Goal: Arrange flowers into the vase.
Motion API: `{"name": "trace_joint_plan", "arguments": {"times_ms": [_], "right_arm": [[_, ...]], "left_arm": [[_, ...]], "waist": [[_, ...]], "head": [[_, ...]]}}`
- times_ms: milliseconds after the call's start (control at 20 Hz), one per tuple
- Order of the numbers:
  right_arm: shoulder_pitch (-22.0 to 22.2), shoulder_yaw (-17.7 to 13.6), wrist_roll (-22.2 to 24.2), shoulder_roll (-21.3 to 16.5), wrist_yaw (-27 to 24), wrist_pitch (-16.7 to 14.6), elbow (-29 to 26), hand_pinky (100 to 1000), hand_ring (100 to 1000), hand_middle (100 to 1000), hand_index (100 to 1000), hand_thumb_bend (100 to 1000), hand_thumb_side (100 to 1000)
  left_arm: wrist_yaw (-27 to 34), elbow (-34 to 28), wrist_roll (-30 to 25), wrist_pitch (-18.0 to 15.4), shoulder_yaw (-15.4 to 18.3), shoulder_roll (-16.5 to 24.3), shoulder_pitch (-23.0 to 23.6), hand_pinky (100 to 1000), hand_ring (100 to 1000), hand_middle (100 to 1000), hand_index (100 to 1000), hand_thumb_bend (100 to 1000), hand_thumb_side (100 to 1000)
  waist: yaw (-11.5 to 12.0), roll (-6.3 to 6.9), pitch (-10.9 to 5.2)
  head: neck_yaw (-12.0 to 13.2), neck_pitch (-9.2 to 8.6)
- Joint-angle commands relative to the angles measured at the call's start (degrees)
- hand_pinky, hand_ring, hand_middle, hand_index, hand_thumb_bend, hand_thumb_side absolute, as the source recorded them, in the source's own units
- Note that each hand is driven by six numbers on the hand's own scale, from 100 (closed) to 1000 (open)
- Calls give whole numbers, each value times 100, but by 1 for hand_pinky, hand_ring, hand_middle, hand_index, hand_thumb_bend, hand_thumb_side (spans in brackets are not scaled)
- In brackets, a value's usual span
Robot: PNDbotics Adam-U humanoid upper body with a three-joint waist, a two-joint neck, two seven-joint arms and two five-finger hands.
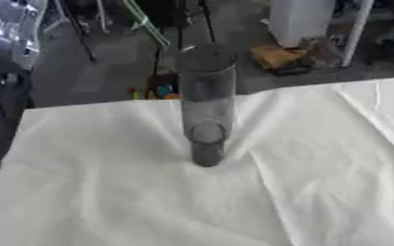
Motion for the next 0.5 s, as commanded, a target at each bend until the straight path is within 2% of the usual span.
{"name": "trace_joint_plan", "arguments": {"times_ms": [50,500], "right_arm": [[-59,-9,31,-50,-2,3,-93,866,824,673,900,100,1000],[-105,12,72,-25,4,34,-93,867,825,671,902,100,1000]], "left_arm": [[48,-68,-78,-40,19,24,-94,100,100,100,100,193,236],[234,-70,-436,-210,-8,-84,-139,100,100,100,100,196,234]], "waist": [[-35,-12,-89],[-111,24,-6]], "head": [[2,-135],[80,-105]]}}
